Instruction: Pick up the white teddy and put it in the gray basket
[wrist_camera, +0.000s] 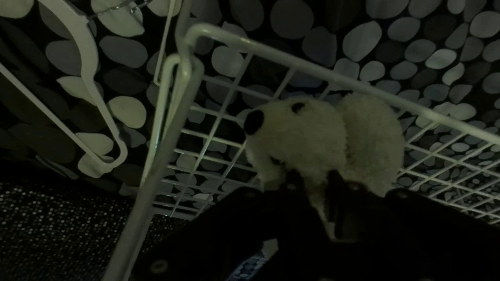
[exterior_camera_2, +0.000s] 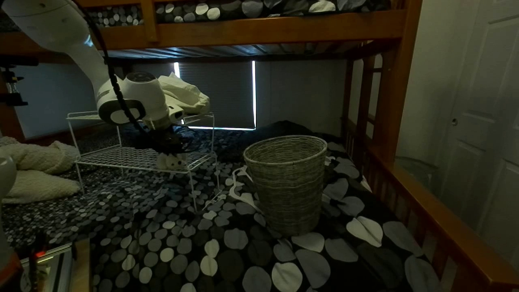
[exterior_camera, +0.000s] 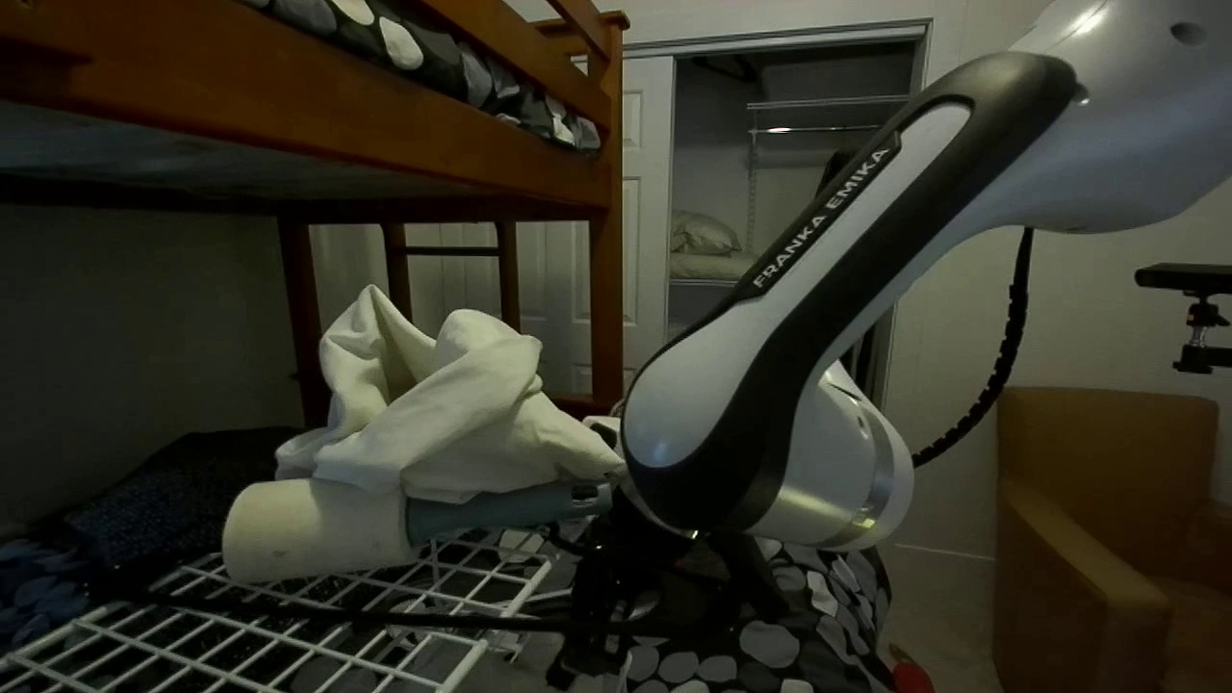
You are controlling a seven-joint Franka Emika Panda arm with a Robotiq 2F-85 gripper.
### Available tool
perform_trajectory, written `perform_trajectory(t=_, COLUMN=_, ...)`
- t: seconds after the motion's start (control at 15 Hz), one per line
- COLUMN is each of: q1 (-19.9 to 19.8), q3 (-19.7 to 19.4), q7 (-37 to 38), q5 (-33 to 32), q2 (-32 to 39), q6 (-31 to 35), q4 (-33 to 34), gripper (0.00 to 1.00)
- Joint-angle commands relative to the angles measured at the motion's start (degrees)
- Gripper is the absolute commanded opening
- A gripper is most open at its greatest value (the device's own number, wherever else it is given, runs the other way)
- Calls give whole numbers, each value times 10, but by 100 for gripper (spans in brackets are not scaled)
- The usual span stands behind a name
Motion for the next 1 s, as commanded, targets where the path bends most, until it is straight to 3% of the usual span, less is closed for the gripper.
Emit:
perform_trajectory(t=0.0, q1=1, q3=-1, q7=35, q5=-43, q2=-63, q6=-50, q4=-55, gripper=4)
perform_trajectory(t=0.27, q1=3, q3=16, q7=44, q5=-64, q2=-137, q6=-18, q4=-109, gripper=4)
perform_trajectory(t=0.47, q1=-27, q3=32, q7=122, q5=-127, q2=-205, q6=-102, q4=-160, gripper=4)
perform_trajectory(t=0.53, q1=-50, q3=49, q7=173, q5=-161, q2=-243, q6=-145, q4=-186, gripper=4)
perform_trajectory(t=0.6, q1=-132, q3=104, q7=221, q5=-195, q2=-189, q6=-177, q4=-125, gripper=4)
perform_trajectory(t=0.8, q1=-246, q3=177, q7=354, q5=-279, q2=-275, q6=-241, q4=-130, gripper=4)
perform_trajectory(t=0.87, q1=-264, q3=189, q7=399, q5=-297, q2=-313, q6=-267, q4=-138, gripper=4)
perform_trajectory(t=0.93, q1=-222, q3=148, q7=439, q5=-316, q2=-342, q6=-255, q4=-177, gripper=4)
